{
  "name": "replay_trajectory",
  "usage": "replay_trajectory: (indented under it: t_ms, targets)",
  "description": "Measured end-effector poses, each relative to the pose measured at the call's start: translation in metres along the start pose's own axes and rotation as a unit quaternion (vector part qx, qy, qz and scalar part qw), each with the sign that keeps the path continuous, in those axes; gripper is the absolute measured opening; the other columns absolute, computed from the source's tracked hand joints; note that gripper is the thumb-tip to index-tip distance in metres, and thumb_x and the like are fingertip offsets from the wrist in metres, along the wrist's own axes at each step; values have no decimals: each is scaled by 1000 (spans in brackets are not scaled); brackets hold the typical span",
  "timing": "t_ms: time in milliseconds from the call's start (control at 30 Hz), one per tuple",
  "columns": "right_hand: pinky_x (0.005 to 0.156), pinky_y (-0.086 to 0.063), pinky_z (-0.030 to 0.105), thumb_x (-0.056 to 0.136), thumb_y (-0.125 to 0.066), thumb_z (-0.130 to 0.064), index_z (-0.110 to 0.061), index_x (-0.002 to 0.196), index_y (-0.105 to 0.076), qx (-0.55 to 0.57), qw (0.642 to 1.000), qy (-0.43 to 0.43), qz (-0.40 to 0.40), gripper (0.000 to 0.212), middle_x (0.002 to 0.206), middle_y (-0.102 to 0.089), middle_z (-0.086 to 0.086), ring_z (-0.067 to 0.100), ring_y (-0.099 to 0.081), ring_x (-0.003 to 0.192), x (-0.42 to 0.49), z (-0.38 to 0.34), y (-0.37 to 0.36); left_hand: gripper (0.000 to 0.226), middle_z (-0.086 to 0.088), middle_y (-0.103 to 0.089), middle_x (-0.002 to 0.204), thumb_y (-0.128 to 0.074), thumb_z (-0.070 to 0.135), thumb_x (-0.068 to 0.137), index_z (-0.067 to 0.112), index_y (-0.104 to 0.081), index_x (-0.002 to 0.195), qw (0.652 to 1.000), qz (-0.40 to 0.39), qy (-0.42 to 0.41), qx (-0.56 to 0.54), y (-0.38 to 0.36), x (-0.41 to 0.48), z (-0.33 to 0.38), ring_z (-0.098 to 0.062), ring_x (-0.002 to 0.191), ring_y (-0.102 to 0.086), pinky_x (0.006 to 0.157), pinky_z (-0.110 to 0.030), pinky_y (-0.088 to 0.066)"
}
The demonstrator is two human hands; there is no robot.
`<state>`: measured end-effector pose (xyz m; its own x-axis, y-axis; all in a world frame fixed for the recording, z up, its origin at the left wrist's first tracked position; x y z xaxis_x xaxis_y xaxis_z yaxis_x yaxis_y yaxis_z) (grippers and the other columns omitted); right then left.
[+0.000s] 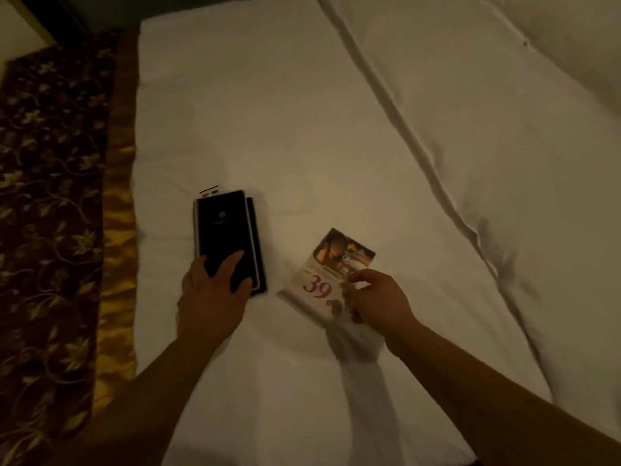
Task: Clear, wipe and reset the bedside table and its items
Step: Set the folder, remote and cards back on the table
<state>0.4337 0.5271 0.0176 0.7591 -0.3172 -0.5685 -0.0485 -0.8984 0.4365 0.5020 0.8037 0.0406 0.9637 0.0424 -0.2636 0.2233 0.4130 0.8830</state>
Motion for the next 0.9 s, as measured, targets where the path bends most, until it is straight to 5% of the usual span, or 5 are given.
replay_trajectory:
  t_ms: [133,333,633,733,900]
  targets:
    - [61,-60,32,83,-62,-15,-28,92,-69,66,996,-36,53,17,81,-75,3,14,-70,61,15,5,-14,73,-18,-28,149,-61,45,94,36,-24,156,988,2,81,-133,0,36,-23,-39,127,-46,103,-41,-42]
    - [66,-61,45,85,-68,-13,-16,87,-57,132,983,-65,106,11,79,-71,6,22,-72,70,23,12,-22,96,-19,-52,144,-84,37,77,5,-31,150,959,-10,162,-234,-11,61,-49,-36,125,-55,100,-43,-50]
    - [54,-59,36,82,-68,-3,-10,98,-56,280,957,-53,61,21,72,-73,11,23,-71,58,8,0,-20,95,-7,-54,139,-87,28,74,17,-30,149,938,-1,134,-320,-7,63,-43,-25,113,-57,93,-37,-49]
    - [49,-54,32,84,-60,-1,-4,96,-59,296,954,-25,43,12,64,-71,10,22,-66,50,-3,-3,-5,91,-8,-57,132,-88,27,70,18,-34,142,896,6,165,-412,-5,54,-34,-26,106,-62,79,-37,-54]
    - [51,-56,34,84,-55,-1,-8,96,-59,287,957,-1,39,14,74,-73,9,34,-70,62,-21,8,35,54,-16,-78,97,-74,38,71,5,-68,114,744,-142,223,-614,-18,16,2,-29,77,-77,53,-38,-61]
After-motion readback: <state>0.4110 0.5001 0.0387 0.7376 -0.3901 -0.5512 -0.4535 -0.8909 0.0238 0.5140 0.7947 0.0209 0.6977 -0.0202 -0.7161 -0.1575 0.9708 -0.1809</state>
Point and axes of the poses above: each hand's wrist, its own x-axis towards the middle knuckle, its own y-axis out of the back of the hand, z = x × y, the point moved 7 cm from there along x, towards the middle knuckle
